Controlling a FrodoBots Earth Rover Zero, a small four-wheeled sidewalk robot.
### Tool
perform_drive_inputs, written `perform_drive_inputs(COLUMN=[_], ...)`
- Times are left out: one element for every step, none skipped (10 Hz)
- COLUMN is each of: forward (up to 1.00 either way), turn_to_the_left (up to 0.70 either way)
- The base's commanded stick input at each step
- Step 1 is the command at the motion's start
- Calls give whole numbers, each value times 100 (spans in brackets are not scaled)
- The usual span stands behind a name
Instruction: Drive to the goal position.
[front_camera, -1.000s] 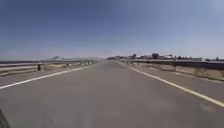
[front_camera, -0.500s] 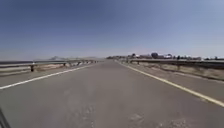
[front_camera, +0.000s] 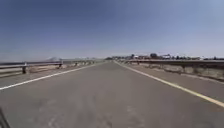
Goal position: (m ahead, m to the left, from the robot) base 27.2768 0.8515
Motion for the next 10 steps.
perform_drive_inputs(forward=[100, 100, 100, 100, 100, 100, 100, 100, 100, 100], turn_to_the_left=[0, 0, 0, 0, 0, 0, 0, 0, 0, 0])
